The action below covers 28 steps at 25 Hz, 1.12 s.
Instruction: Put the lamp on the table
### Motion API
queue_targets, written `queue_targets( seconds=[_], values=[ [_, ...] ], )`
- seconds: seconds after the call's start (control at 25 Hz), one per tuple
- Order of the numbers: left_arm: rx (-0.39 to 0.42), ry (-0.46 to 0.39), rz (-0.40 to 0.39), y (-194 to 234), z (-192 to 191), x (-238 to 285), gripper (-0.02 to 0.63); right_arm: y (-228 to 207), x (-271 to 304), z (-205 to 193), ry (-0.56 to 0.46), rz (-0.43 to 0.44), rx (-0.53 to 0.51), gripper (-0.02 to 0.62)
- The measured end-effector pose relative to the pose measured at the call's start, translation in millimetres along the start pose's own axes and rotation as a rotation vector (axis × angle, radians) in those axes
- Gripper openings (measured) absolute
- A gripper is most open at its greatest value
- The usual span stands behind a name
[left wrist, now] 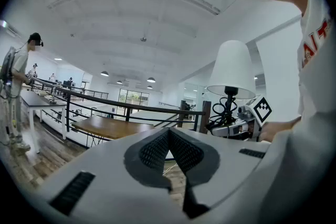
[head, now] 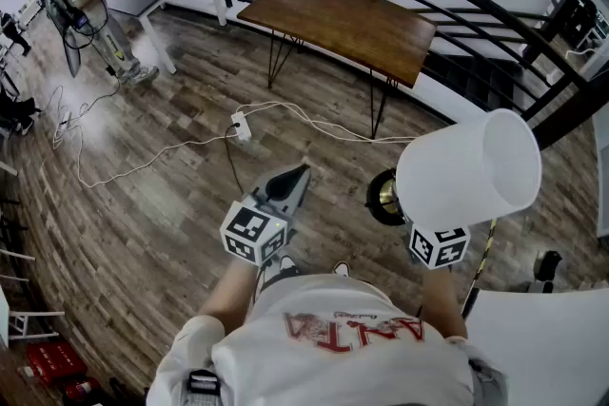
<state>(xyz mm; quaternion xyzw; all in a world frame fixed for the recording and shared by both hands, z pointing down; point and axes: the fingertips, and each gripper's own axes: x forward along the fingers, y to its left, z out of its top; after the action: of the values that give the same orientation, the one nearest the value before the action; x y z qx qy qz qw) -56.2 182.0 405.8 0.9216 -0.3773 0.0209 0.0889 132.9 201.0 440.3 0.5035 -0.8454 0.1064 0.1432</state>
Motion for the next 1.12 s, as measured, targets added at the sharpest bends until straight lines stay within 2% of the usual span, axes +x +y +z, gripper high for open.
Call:
queue_targets(
  seconds=[0.44,1.12],
  values=[
    [0.013,-0.004,-0.023,-8,5,7,0.006,-14,-13,0,-0.011,-0.040,0.001,0.075],
    [0.006,0.027,-0.043,16,-4,-8,0.006,9,8,-2,-0.010,-0.057,0.030,0.075]
  ],
)
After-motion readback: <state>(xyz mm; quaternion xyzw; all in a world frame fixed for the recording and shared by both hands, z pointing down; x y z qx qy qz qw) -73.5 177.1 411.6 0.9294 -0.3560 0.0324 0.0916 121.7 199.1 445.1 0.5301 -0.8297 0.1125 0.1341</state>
